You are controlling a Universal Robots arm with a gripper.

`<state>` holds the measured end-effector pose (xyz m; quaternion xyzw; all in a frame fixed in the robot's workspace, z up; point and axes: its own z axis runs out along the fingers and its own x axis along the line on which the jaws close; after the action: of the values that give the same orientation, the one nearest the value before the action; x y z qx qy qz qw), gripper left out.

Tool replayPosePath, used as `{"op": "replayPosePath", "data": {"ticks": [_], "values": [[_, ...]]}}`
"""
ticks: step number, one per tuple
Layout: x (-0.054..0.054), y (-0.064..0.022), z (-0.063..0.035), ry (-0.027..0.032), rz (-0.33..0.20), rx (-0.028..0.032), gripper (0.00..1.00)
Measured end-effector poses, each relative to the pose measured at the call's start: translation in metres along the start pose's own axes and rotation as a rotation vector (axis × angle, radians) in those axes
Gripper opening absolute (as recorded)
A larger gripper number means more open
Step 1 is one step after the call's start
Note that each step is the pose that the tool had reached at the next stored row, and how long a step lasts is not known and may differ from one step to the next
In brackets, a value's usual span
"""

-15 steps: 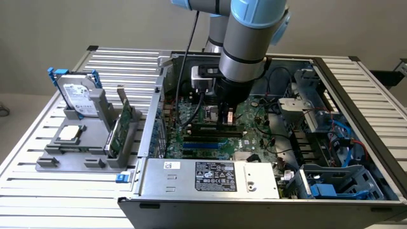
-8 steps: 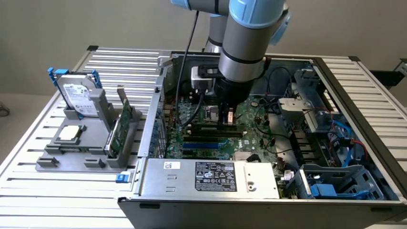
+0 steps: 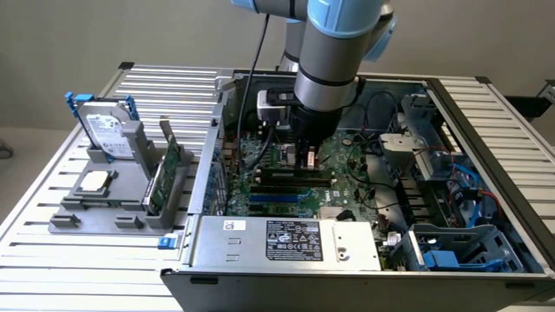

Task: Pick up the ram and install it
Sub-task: 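Insert the ram into the slot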

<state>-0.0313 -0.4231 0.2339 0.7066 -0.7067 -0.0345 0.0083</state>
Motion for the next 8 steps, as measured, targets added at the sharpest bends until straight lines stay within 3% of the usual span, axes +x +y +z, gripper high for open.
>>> {"op": "replayPosePath", "data": {"ticks": [3, 8], "values": [[-0.0011, 0.0001, 0.0001, 0.0001, 0.001, 0.0017, 0.13], [-0.0028, 0.0001, 0.0001, 0.0016, 0.002, 0.0152, 0.13]]}}
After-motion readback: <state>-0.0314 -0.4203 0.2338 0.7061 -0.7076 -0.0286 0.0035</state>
